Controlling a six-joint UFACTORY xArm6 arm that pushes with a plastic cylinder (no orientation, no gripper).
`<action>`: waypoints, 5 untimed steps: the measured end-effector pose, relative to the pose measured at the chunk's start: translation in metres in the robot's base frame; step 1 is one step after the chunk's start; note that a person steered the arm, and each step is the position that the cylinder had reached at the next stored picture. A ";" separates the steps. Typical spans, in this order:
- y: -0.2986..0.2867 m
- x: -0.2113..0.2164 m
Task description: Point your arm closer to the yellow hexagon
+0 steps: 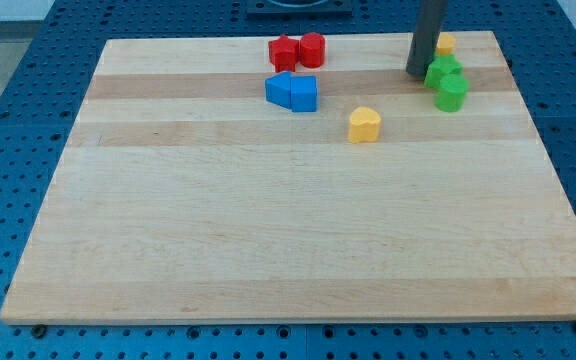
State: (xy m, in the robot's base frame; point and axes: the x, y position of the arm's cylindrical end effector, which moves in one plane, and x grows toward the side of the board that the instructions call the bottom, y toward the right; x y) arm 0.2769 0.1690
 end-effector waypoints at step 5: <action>-0.026 -0.059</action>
State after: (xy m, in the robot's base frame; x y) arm 0.2183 0.1427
